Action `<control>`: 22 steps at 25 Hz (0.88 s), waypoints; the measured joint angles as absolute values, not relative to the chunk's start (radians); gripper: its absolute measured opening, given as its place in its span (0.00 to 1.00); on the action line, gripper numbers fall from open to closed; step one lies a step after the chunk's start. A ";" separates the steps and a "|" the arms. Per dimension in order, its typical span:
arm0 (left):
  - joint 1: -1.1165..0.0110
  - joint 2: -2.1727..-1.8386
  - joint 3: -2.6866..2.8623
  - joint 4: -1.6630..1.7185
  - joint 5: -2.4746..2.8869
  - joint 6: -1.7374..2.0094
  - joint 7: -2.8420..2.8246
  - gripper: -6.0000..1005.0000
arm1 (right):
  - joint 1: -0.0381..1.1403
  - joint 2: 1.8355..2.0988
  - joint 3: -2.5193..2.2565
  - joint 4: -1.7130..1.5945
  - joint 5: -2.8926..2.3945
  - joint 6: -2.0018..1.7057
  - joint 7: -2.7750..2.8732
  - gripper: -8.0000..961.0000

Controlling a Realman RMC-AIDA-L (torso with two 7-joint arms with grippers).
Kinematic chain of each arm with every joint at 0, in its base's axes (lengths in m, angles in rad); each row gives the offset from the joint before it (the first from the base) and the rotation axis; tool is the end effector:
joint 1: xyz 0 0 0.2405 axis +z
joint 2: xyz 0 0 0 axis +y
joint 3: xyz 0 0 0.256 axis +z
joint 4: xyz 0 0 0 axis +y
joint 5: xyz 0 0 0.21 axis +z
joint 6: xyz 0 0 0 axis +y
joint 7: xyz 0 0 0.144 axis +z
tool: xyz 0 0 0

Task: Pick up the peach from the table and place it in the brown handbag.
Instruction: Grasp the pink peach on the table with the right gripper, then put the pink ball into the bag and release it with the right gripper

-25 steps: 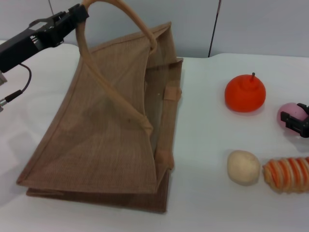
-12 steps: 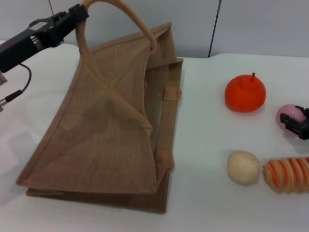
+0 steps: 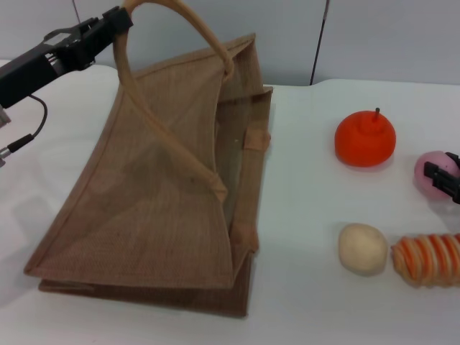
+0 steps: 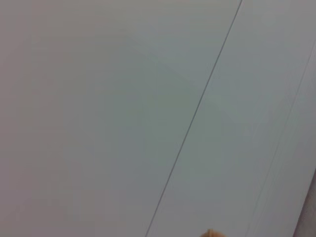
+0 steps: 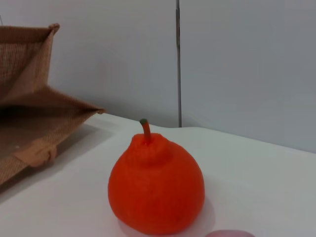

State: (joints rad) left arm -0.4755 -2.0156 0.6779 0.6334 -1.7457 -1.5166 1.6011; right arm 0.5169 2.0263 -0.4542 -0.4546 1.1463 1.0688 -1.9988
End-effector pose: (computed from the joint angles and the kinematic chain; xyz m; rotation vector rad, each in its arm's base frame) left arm -0.2516 0.3588 0.0858 -2.1633 -0.7579 -1.3230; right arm 0.3528 0.3578 0.0234 -2.2107 0.7387 0.3858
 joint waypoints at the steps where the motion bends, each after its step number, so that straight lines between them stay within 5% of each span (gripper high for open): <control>1: -0.475 -2.016 0.678 0.633 -1.746 -1.517 1.601 0.13 | 0.517 2.026 -0.454 -0.455 1.143 1.069 -1.998 0.46; 22: -0.505 -2.003 0.678 0.640 -1.746 -1.605 1.548 0.13 | 0.561 2.028 -0.382 -0.519 1.130 1.541 -2.111 0.36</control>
State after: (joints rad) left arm -0.5047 -2.0033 0.6780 0.6401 -1.7458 -1.6050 1.5484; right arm 0.5611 2.0281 -0.3823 -0.5191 1.1305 1.5411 -2.1111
